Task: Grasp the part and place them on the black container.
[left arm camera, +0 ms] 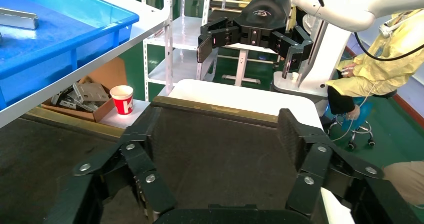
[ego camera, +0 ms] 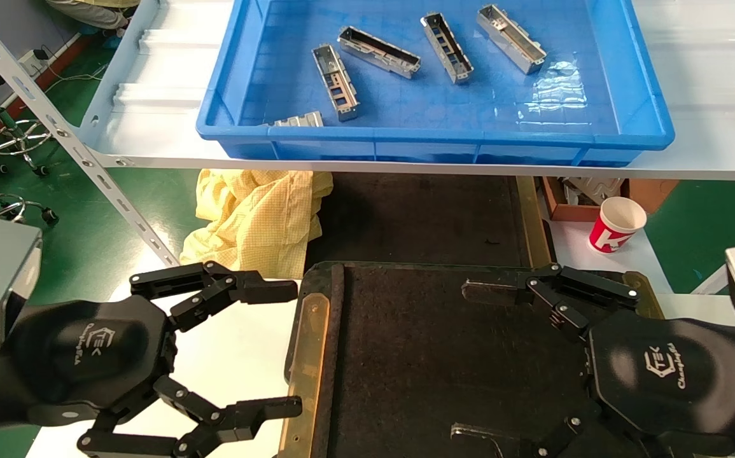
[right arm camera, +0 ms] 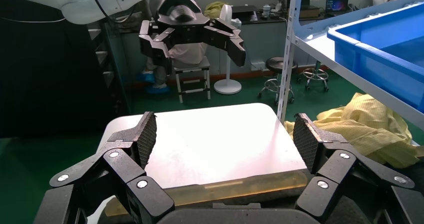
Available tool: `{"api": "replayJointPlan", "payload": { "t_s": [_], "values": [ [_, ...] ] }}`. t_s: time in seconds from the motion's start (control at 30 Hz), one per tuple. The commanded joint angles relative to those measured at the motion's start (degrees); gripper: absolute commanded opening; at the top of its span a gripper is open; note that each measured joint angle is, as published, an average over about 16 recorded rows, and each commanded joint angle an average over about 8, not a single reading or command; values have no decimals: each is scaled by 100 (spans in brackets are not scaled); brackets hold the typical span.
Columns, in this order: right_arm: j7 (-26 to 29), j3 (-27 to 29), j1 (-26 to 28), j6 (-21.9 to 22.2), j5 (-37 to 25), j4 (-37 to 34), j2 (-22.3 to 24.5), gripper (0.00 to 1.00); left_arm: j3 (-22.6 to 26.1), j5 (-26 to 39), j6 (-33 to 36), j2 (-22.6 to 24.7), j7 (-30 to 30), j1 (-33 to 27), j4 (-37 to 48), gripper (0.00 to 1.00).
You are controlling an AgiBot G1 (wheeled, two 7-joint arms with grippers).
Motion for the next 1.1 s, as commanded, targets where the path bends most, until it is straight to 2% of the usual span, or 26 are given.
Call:
{"api": "replayJointPlan", "payload": {
  "t_s": [0.03, 1.1],
  "values": [
    [0, 0, 0, 0, 0, 0, 0, 100, 0, 0, 0, 0, 0, 0, 0, 0],
    [0, 0, 0, 0, 0, 0, 0, 100, 0, 0, 0, 0, 0, 0, 0, 0]
  ]
}}
